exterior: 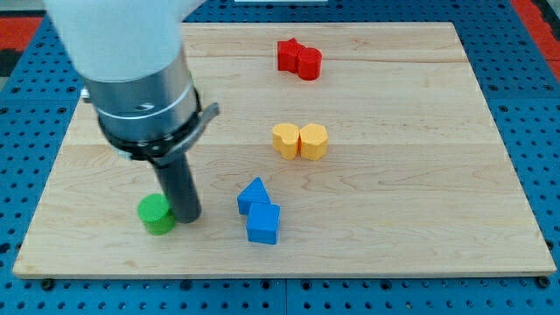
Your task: Bring the blue blocks at the right side of the green circle
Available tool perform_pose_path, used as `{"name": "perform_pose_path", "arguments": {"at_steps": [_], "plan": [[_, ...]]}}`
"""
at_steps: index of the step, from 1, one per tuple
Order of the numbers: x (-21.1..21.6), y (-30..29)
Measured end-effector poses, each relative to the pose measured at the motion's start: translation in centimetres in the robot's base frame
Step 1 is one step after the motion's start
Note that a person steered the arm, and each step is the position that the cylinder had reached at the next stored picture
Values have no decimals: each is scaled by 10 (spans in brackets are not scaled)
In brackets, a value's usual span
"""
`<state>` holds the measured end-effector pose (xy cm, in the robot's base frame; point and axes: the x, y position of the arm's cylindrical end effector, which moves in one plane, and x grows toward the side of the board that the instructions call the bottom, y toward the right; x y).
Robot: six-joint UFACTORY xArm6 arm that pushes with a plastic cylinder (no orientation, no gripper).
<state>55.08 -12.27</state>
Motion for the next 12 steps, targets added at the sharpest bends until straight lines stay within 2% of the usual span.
{"name": "perform_pose_path", "arguments": {"at_steps": [1, 2, 4, 5, 7, 10, 11, 12], "plan": [[0, -19], [24, -4], [67, 64], [67, 98], [27, 140], [-7, 61], [4, 58], [10, 84]]}}
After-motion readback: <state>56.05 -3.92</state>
